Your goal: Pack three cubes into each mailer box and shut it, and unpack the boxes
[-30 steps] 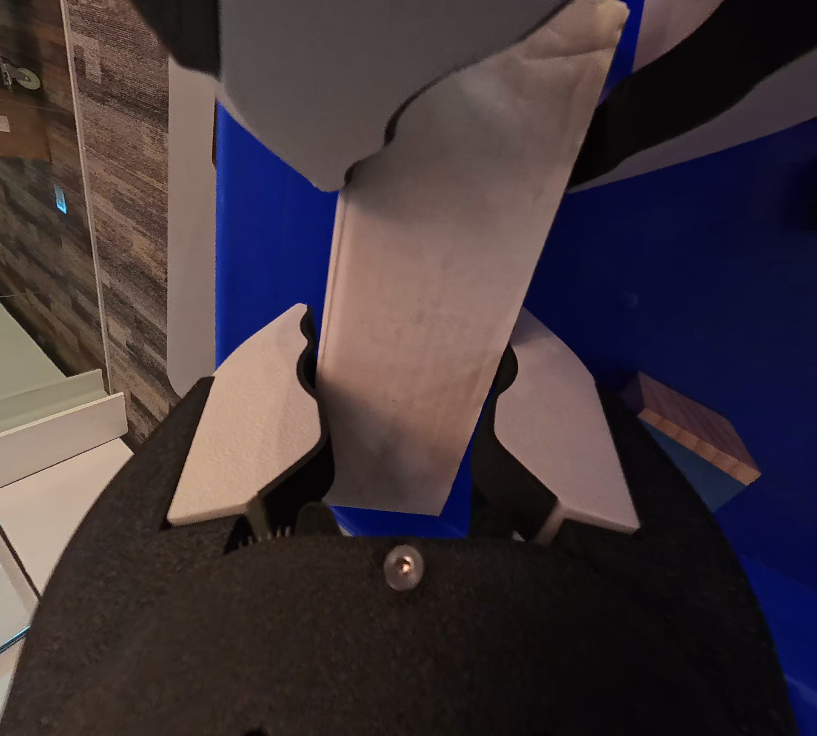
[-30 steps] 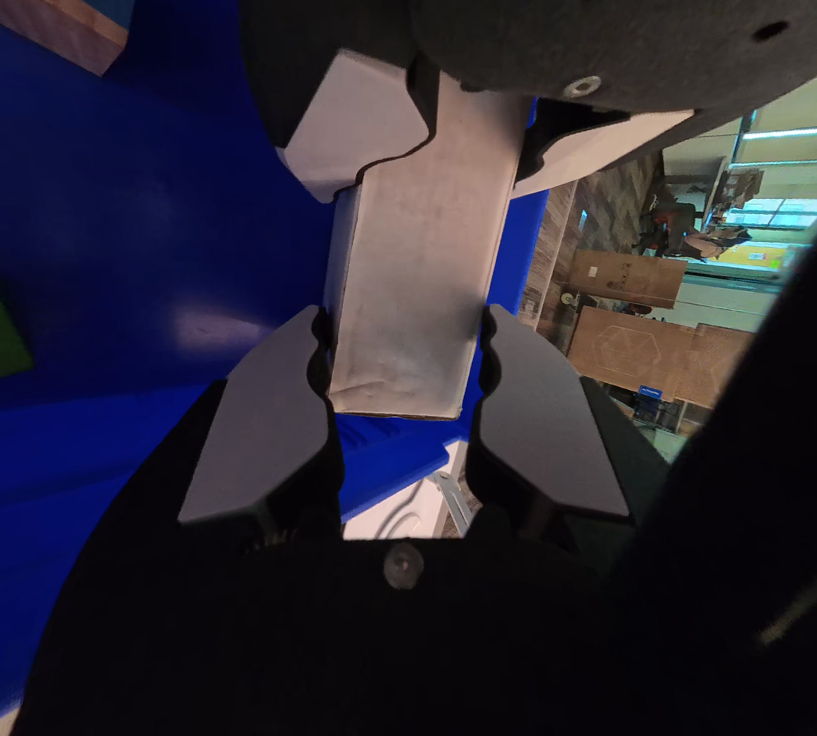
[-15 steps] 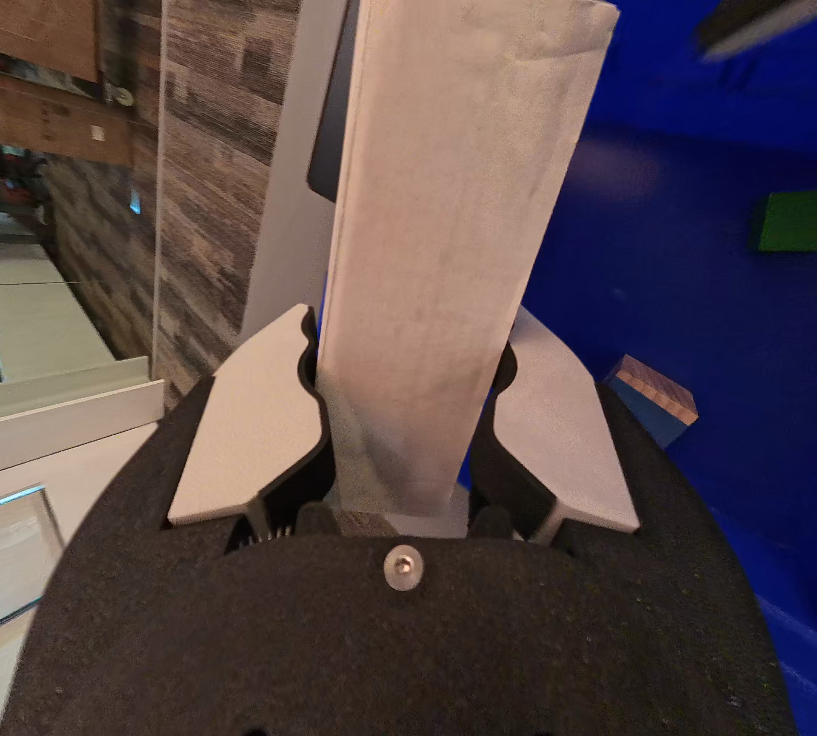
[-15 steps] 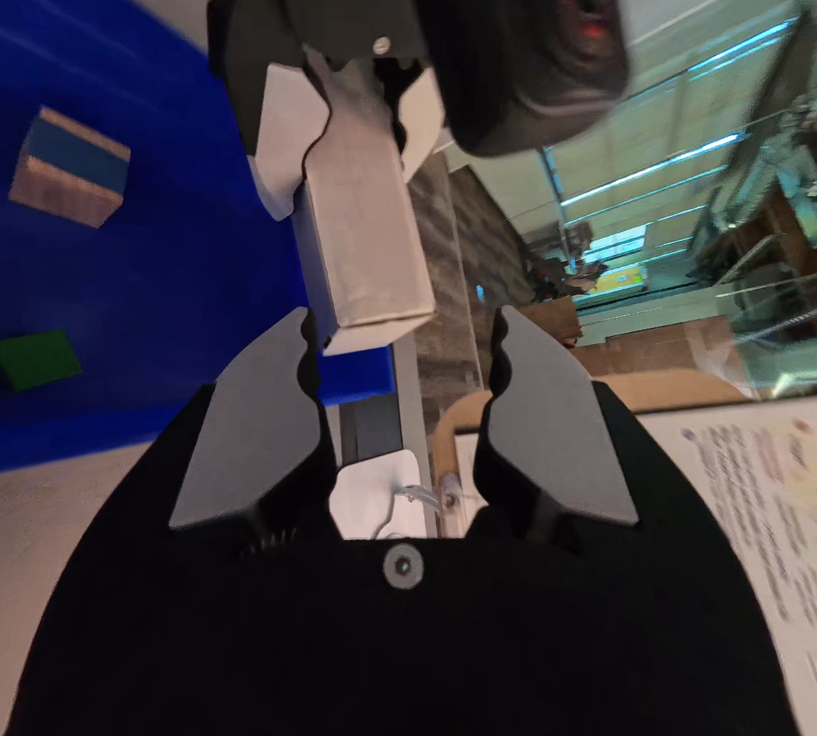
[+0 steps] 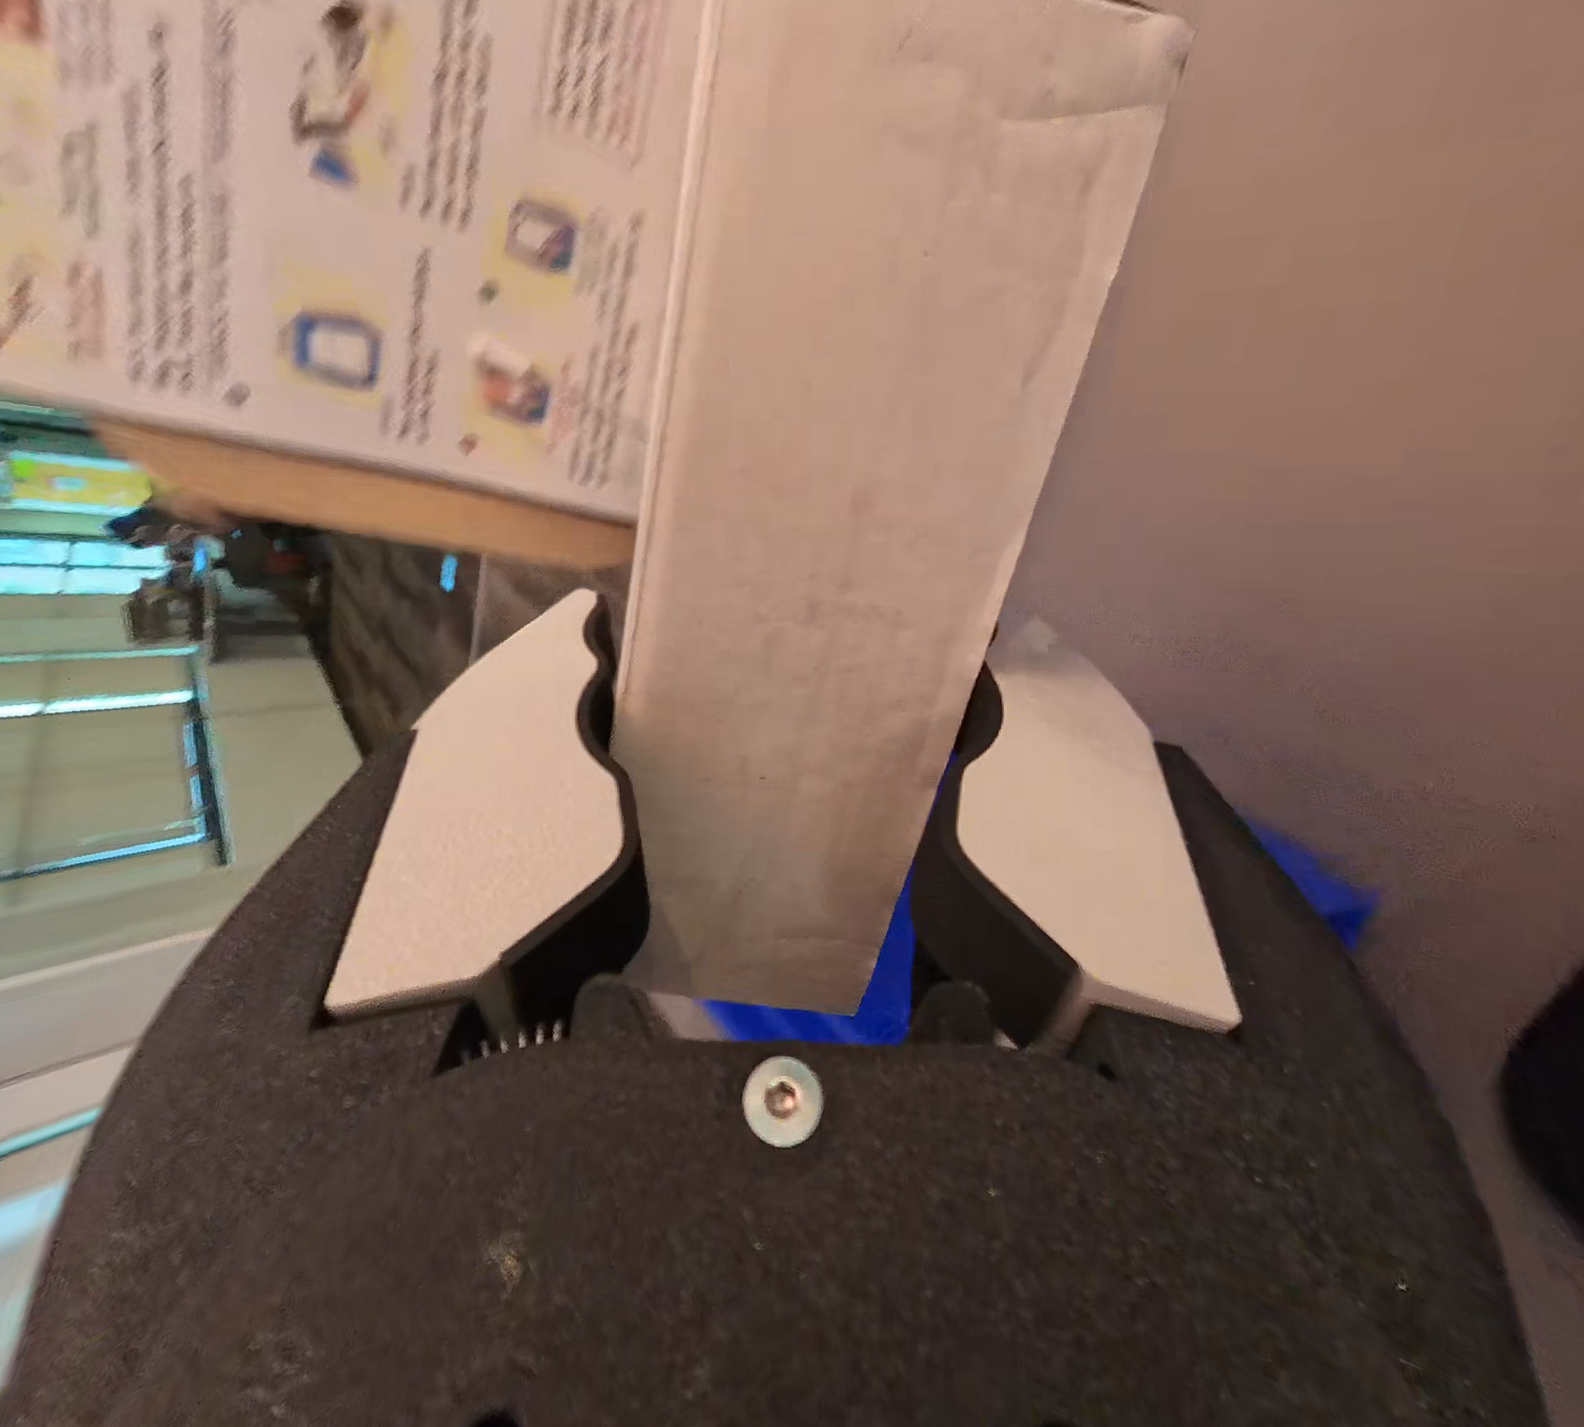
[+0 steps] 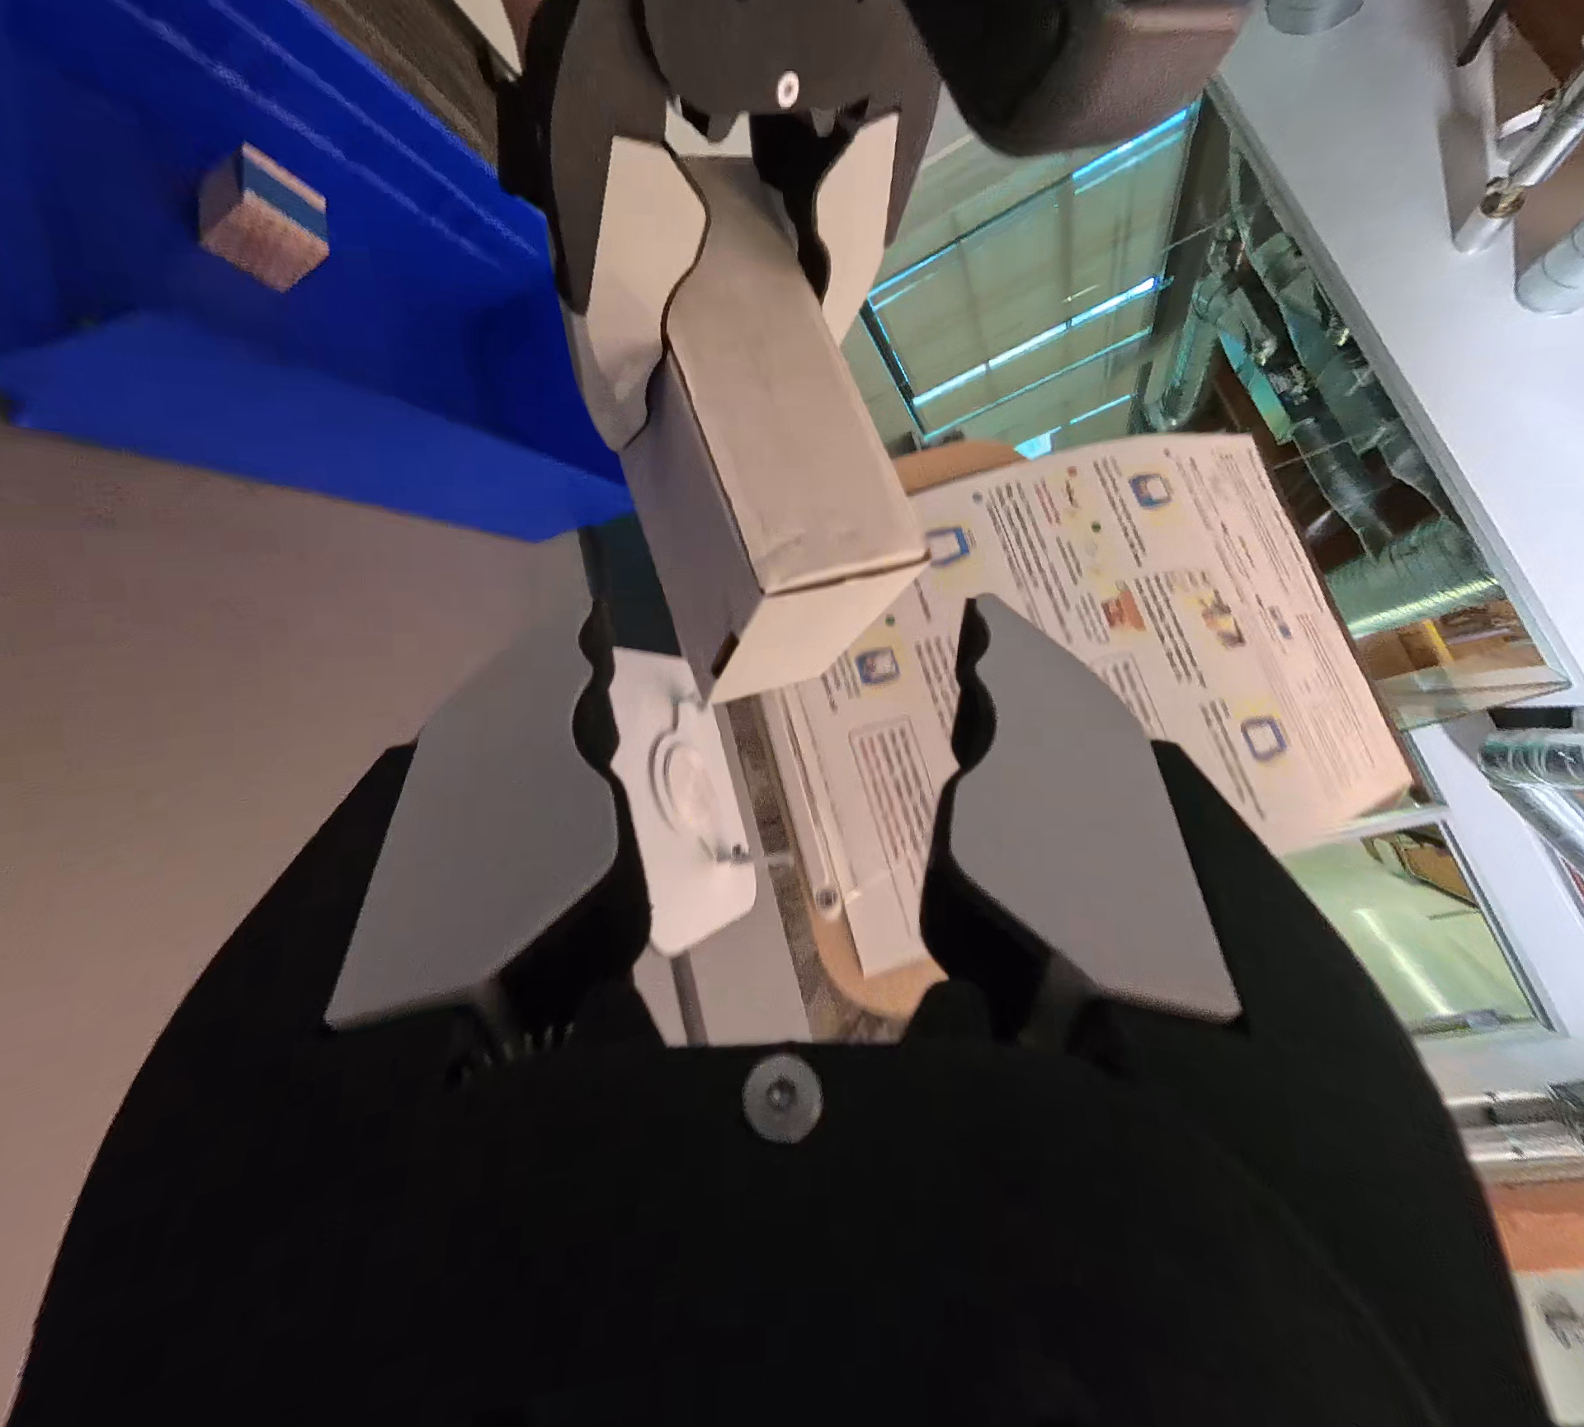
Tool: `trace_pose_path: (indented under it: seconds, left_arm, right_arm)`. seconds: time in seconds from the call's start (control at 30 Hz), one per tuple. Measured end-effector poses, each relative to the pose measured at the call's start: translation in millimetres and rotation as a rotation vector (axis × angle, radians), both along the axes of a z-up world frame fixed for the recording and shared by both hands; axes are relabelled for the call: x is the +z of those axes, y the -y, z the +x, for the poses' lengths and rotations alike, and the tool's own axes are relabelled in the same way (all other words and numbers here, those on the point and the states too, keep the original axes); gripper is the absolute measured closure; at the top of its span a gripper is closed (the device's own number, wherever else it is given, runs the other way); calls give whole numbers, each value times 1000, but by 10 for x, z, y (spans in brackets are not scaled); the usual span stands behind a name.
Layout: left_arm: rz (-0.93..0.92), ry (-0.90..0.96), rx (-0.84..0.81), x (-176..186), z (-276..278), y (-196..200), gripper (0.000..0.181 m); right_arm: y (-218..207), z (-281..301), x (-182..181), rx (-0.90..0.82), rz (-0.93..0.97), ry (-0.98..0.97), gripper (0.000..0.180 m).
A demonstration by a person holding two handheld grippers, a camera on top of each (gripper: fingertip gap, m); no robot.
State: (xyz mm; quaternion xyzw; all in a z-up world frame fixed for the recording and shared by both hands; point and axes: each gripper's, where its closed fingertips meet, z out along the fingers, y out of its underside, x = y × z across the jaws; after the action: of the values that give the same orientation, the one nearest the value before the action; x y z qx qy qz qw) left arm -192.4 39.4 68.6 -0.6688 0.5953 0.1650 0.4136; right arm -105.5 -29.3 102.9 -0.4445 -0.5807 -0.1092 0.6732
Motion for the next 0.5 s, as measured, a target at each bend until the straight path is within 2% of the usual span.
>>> trace_pose_path:
  seconds: [0.23, 0.43, 0.5]
  left_arm:
    - [-11, -46, -6, -805, 799, -29, 104]
    - [-28, -151, -13, -1385, 1039, -108, 104]
    - [-53, -200, -21, -1515, 1058, -106, 104]
  right_arm:
    - [106, 785, -771, -132, -162, 96, 101]
    - [56, 1044, -1253, -240, -204, -27, 102]
    - [32, 1056, -1431, -262, -212, 12, 102]
